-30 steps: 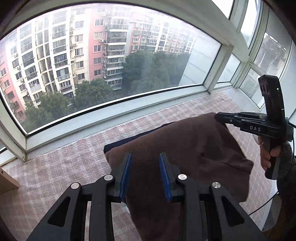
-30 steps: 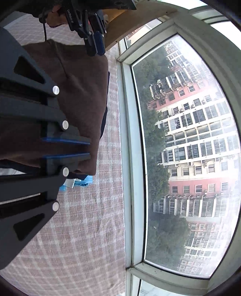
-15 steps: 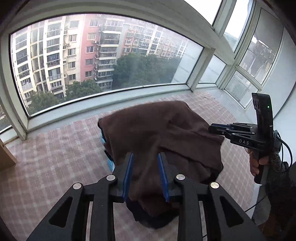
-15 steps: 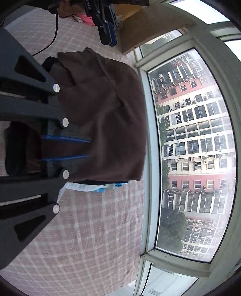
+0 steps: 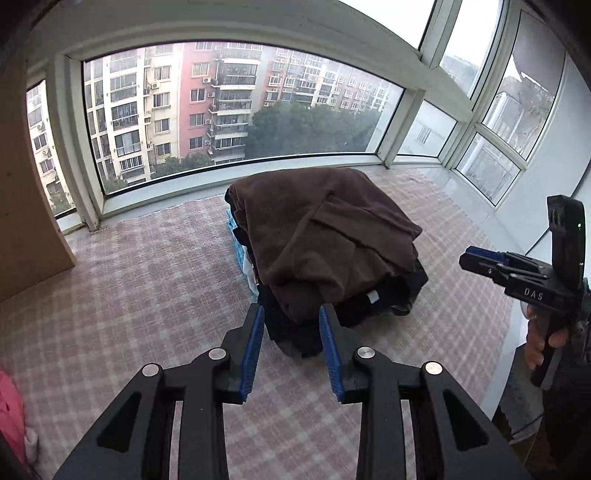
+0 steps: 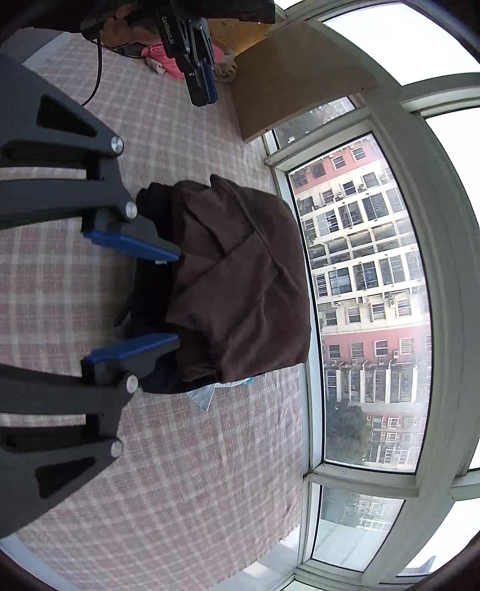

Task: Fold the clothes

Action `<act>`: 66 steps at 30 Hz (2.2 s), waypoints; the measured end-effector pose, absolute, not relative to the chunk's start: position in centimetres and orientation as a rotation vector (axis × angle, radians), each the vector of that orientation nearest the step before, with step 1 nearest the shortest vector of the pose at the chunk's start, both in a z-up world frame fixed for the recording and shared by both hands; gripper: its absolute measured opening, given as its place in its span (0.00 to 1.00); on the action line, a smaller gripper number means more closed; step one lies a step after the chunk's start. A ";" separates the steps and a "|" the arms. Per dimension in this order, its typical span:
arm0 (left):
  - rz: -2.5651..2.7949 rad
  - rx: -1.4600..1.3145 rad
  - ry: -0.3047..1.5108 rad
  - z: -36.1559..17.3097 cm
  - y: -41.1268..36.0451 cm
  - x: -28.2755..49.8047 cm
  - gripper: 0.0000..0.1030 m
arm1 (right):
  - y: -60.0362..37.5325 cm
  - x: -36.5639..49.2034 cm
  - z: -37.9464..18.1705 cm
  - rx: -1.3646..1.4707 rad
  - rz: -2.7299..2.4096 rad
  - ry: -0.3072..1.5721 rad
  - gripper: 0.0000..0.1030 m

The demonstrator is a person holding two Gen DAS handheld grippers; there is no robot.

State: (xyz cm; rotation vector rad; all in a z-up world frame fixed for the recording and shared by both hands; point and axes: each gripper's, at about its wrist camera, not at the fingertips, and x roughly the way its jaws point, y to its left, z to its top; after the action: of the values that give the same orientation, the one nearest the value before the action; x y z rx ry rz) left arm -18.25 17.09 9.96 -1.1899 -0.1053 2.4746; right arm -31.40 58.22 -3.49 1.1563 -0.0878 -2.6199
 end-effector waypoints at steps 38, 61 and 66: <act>2.532 -1.052 0.104 15.0 -0.9 10.1 0.66 | 30.3 -2.6 2.2 1.179 -2.896 0.076 0.59; 2.540 -1.026 0.120 15.5 -0.4 10.3 0.71 | 30.2 -2.3 1.8 1.193 -2.898 0.103 0.59; 2.525 -1.027 0.105 15.4 -0.3 9.9 0.71 | 30.5 -2.4 1.8 1.195 -2.903 0.108 0.59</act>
State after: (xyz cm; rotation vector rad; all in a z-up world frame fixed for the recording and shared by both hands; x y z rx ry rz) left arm 9.93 -0.29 15.37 -1.0273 0.1055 2.5254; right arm -2.45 30.46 1.84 1.1945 0.1084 -2.9032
